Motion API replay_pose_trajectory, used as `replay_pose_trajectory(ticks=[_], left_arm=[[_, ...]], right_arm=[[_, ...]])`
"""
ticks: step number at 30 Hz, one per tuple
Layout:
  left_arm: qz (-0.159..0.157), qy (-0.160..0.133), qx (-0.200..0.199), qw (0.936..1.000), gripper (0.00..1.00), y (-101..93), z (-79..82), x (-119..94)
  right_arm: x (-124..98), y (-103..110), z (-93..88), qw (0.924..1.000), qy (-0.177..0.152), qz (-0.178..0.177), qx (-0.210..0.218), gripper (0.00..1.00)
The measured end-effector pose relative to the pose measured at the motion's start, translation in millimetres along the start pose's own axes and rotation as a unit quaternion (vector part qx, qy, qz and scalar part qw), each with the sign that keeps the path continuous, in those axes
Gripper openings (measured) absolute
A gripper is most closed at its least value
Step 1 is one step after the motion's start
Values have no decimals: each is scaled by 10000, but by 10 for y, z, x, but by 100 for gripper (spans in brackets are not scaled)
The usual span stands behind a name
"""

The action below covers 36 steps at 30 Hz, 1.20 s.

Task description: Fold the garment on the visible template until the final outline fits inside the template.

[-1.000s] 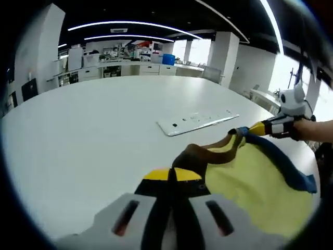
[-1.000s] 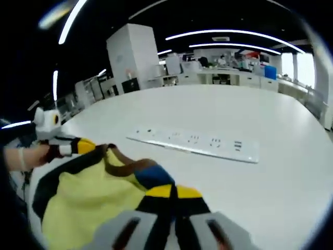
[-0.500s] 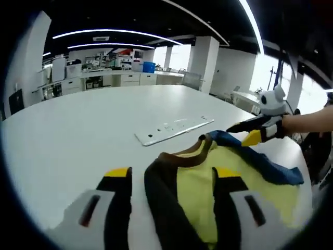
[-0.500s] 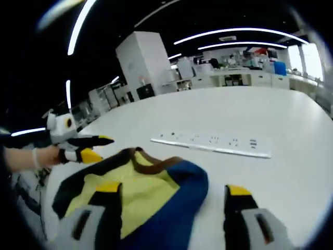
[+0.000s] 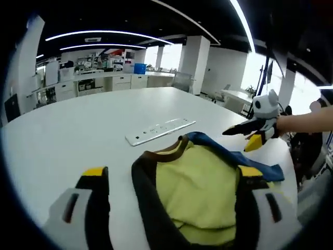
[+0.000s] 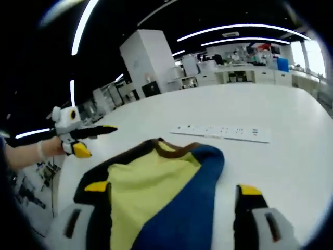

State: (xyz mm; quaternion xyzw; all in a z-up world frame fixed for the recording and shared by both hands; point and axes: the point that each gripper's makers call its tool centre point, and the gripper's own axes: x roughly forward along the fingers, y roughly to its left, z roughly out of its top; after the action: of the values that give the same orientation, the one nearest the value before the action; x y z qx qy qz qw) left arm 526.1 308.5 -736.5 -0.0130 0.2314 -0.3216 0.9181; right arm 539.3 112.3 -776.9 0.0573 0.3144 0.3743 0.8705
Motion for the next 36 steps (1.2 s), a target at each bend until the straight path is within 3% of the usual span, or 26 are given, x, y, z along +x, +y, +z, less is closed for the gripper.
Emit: replay_pose_trajectory(ticks=[6, 15, 18, 22, 26, 36], left_arm=[[-61, -82, -5, 9999, 99, -145, 49, -285], [-52, -152, -61, 9999, 99, -282, -27, -650], [-71, -175, -71, 9998, 99, -419, -64, -776], [-87, -154, -82, 9998, 99, -406, -128, -945], [-84, -158, -118, 9998, 99, -403, -192, -1127], [-166, -129, -30, 9998, 98, -362, -355, -1580]], right_arm=[[-339, 177, -45, 9999, -17, -124, -6, 96], [-630, 314, -125, 9997, -59, -249, -10, 94], [-764, 404, -170, 9995, -65, -319, -3, 93], [-861, 391, -193, 9989, -123, -451, 91, 92], [-1106, 444, -299, 9978, -143, -631, 150, 90], [-1631, 345, -547, 9924, -274, -1149, 348, 87]])
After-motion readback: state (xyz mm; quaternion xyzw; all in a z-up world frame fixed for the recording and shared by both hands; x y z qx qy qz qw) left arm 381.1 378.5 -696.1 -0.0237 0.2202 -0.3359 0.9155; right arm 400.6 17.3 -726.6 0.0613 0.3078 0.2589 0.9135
